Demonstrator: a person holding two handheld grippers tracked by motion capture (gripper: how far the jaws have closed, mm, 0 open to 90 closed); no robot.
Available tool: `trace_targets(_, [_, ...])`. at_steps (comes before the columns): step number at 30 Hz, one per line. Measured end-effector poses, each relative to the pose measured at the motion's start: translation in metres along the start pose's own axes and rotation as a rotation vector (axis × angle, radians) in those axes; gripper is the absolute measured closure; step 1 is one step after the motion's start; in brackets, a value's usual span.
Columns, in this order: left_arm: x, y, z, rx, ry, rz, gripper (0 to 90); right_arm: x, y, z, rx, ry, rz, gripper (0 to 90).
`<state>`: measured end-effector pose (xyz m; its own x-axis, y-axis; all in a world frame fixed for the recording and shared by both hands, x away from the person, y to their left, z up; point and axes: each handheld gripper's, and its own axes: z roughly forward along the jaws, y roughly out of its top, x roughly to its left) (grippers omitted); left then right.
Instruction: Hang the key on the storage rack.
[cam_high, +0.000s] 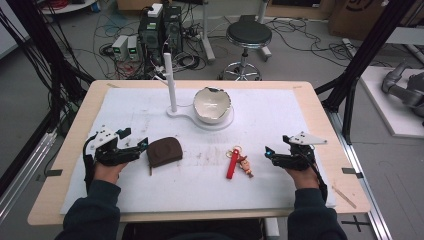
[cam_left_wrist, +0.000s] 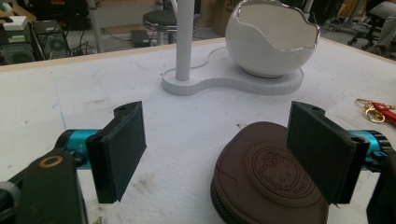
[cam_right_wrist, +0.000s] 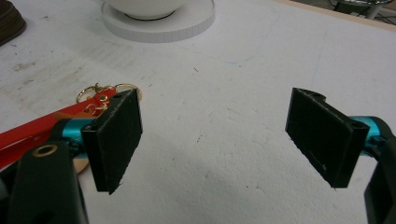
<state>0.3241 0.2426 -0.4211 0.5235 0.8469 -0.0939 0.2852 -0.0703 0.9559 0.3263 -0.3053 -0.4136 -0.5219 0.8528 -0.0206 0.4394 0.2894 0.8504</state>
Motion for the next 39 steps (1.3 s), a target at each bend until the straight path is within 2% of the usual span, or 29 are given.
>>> trace_targets(7, [0.0,0.0,0.001,-0.002,0.0,0.002,20.2,-0.001,-0.001,-0.001,-0.007,0.002,-0.002,21.1])
trace_targets(9, [0.0,0.0,0.002,-0.005,0.001,-0.002,20.2,0.0,-0.002,-0.001,-0.01,0.019,-0.001,25.5])
trace_targets(17, [-0.002,0.001,0.005,-0.006,0.002,-0.004,20.4,0.008,-0.001,0.001,-0.008,0.055,-0.011,27.5])
trace_targets(18, [-0.002,0.001,0.007,-0.003,0.005,-0.001,20.5,0.011,-0.001,0.002,0.001,0.074,-0.013,33.2])
trace_targets(20, [-0.003,0.001,0.008,0.002,0.011,-0.002,20.5,0.015,-0.001,0.004,0.009,0.103,-0.028,39.0])
trace_targets(24, [-0.004,0.001,0.007,0.001,0.01,0.005,20.5,0.023,-0.002,0.009,0.061,0.173,-0.054,43.8])
trace_targets(28, [-0.004,0.001,0.007,0.004,0.005,0.011,20.5,0.034,-0.002,0.016,0.109,0.208,-0.101,40.9])
trace_targets(32, [-0.003,-0.001,0.003,0.001,0.007,0.007,20.5,0.048,-0.001,0.024,0.15,0.234,-0.136,33.1])
trace_targets(34, [-0.002,-0.001,0.002,0.0,0.008,0.006,20.5,0.05,0.0,0.026,0.158,0.236,-0.145,32.3])
trace_targets(35, [-0.001,-0.002,0.0,-0.001,0.012,0.002,20.5,0.057,0.001,0.031,0.177,0.246,-0.168,31.2])
trace_targets(39, [-0.002,-0.003,0.0,0.003,0.014,0.003,20.5,0.064,0.0,0.04,0.216,0.253,-0.204,30.7])
